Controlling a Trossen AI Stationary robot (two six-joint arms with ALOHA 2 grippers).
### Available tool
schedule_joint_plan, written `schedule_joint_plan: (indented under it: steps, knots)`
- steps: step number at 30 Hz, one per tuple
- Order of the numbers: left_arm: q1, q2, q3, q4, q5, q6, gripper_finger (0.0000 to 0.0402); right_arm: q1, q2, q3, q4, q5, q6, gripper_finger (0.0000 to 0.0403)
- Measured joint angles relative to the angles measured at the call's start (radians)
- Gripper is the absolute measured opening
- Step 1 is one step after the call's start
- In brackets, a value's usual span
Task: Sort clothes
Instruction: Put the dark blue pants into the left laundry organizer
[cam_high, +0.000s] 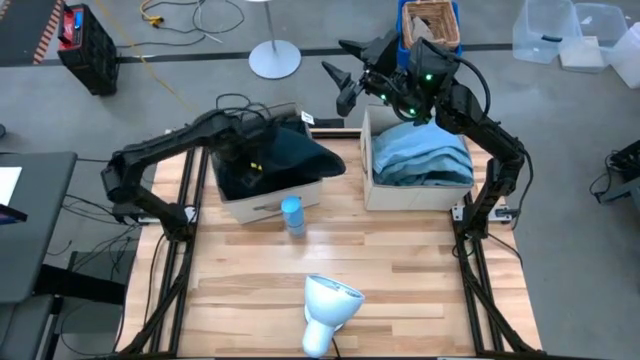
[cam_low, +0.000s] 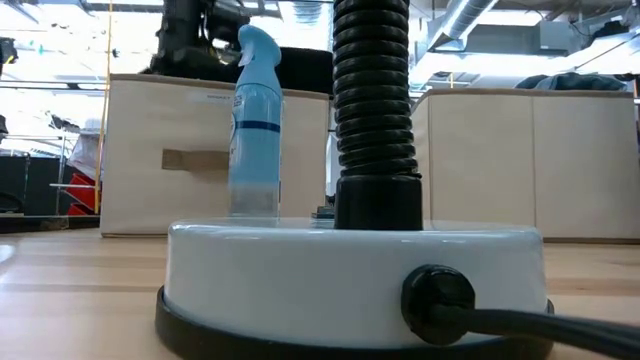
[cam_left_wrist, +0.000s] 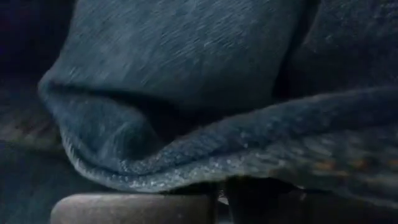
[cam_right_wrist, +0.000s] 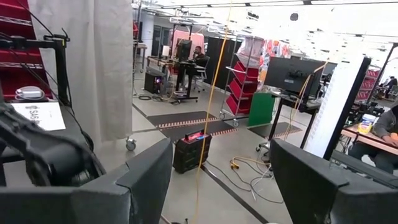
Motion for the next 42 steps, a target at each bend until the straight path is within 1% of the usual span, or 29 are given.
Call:
schedule_joint_plan:
  steps: [5, 10, 13, 17, 20, 28, 30, 32, 34, 36, 38, 42]
  knots:
    - [0.001, 0.010, -0.080, 0.125, 0.029, 0.059, 0.0019, 0.002, 0.000, 0.000, 0.000, 0.000, 0.000, 0.0286]
    - [0.009, 0.010, -0.118, 0.200, 0.017, 0.075, 0.0027, 0.002, 0.000, 0.000, 0.000, 0.000, 0.000, 0.0286]
    - [0.012, 0.008, -0.113, 0.205, 0.019, 0.061, 0.0028, 0.003, 0.000, 0.000, 0.000, 0.000, 0.000, 0.0286]
    - [-0.012, -0.046, -0.058, 0.207, 0.025, 0.048, 0.0037, 0.008, -0.003, 0.000, -0.001, 0.000, 0.000, 0.0286]
    - [-0.016, -0.098, 0.003, 0.207, 0.029, 0.047, 0.0071, 0.007, -0.004, 0.000, 0.000, -0.001, 0.000, 0.0286]
    - [-0.016, -0.200, 0.189, 0.188, 0.041, 0.014, 0.0219, 0.006, -0.004, 0.001, -0.001, 0.000, -0.003, 0.0286]
    - [-0.016, -0.210, 0.236, 0.218, 0.041, 0.012, 0.0242, 0.006, -0.004, 0.001, -0.001, 0.000, -0.003, 0.0286]
    - [-0.019, -0.217, 0.264, 0.308, 0.046, 0.022, 0.0251, 0.006, -0.004, 0.001, -0.001, 0.000, -0.003, 0.0286]
    - [-0.025, -0.215, 0.268, 0.428, 0.072, 0.044, 0.0250, 0.003, -0.004, 0.001, 0.000, 0.000, -0.003, 0.0286]
    - [-0.031, -0.189, 0.268, 0.525, 0.126, 0.073, 0.0234, -0.001, -0.004, 0.001, 0.000, 0.000, -0.003, 0.0286]
    - [-0.037, -0.143, 0.268, 0.580, 0.175, 0.085, 0.0205, -0.001, -0.004, 0.001, -0.001, 0.000, -0.002, 0.0286]
    - [-0.059, -0.023, 0.266, 0.601, 0.231, 0.130, 0.0122, 0.000, -0.004, 0.001, 0.000, 0.000, 0.000, 0.0286]
